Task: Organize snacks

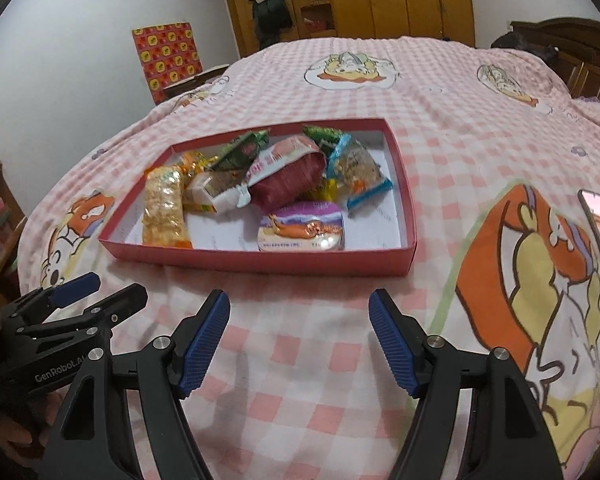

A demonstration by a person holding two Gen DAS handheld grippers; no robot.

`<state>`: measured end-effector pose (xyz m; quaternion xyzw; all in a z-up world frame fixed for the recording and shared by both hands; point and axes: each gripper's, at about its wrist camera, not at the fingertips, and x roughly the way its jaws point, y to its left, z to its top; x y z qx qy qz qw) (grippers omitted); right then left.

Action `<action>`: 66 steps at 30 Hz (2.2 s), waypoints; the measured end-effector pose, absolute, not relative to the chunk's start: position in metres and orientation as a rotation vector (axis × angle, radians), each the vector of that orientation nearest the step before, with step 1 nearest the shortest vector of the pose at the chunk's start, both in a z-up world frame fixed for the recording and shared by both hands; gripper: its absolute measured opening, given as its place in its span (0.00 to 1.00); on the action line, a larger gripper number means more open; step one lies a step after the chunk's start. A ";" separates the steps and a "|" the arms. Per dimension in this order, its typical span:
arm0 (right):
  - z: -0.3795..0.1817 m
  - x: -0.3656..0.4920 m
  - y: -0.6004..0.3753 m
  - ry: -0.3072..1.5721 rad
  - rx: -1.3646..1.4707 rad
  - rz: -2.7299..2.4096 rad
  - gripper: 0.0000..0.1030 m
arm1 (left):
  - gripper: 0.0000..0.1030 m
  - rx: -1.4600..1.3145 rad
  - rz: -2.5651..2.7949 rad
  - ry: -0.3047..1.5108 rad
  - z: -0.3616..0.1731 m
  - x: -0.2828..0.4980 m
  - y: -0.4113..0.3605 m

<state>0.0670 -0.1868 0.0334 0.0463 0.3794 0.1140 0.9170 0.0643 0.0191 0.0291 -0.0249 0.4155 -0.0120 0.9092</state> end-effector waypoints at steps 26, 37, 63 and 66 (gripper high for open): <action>0.007 0.070 -0.179 0.828 0.055 0.208 0.78 | 0.86 -0.014 -0.022 0.849 0.008 0.066 0.012; 0.007 0.070 -0.176 0.829 0.045 0.205 0.78 | 0.87 -0.012 -0.021 0.848 0.008 0.065 0.011; 0.006 0.070 -0.176 0.829 0.035 0.200 0.78 | 0.87 -0.012 -0.021 0.849 0.008 0.065 0.011; 0.006 0.070 -0.176 0.829 0.035 0.200 0.78 | 0.87 -0.011 -0.021 0.849 0.008 0.065 0.011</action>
